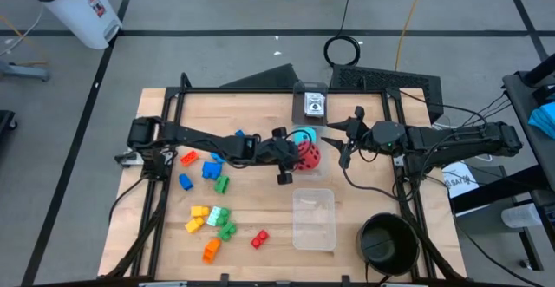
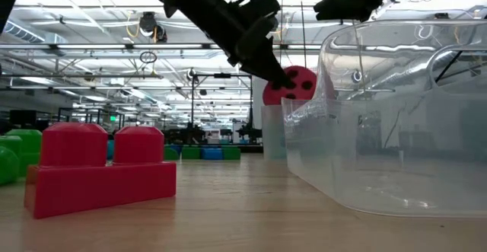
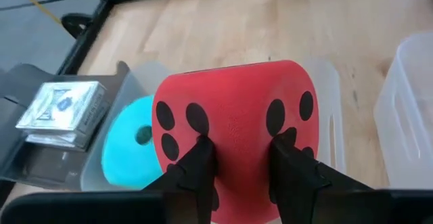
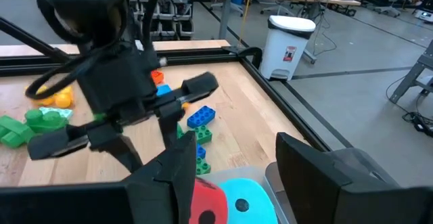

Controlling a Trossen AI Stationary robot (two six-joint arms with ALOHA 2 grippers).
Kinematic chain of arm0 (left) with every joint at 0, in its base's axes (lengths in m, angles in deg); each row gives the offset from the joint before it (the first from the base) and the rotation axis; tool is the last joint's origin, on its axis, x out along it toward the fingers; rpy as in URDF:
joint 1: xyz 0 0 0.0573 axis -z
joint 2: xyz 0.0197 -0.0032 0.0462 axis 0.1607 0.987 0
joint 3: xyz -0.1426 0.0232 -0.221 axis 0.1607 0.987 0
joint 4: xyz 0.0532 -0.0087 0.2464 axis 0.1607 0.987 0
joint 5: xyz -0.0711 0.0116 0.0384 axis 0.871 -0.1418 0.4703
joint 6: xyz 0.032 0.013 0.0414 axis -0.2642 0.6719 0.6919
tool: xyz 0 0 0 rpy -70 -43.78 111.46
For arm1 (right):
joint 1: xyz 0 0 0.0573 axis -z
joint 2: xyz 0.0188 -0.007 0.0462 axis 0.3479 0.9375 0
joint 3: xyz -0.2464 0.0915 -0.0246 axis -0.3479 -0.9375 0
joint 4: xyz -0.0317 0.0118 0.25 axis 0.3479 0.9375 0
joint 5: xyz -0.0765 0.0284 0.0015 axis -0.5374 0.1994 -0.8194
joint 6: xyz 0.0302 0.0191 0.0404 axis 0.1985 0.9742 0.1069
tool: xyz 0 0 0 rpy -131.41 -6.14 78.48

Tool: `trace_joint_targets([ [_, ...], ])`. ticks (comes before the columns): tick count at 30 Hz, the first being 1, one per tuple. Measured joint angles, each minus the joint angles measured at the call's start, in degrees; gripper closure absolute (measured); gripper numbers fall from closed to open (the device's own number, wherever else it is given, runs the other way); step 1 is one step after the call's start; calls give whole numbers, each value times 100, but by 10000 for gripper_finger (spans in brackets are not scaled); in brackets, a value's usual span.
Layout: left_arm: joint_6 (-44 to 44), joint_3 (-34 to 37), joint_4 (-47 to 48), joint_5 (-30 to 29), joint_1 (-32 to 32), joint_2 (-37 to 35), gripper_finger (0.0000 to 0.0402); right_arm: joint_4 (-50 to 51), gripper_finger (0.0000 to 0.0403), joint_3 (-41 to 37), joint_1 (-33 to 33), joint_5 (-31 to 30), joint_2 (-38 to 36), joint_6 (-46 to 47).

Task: Pick & Place Toys
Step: Put the red dice into the middle transparent bin, then put the blue 8 stud game piece into the bottom transparent bin

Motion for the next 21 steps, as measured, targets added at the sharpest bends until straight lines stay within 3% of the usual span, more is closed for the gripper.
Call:
trace_joint_targets([
  [4,49,0,-74,-3,4,37,286,0,232,0,0,0,0,-13],
  [13,-129,0,-177,-4,4,37,89,4,232,0,0,0,0,-27],
  [17,-144,0,-173,-4,4,37,34,5,232,0,0,0,0,-27],
  [21,-285,2,-161,0,4,-108,6,8,232,0,0,0,0,-27],
])
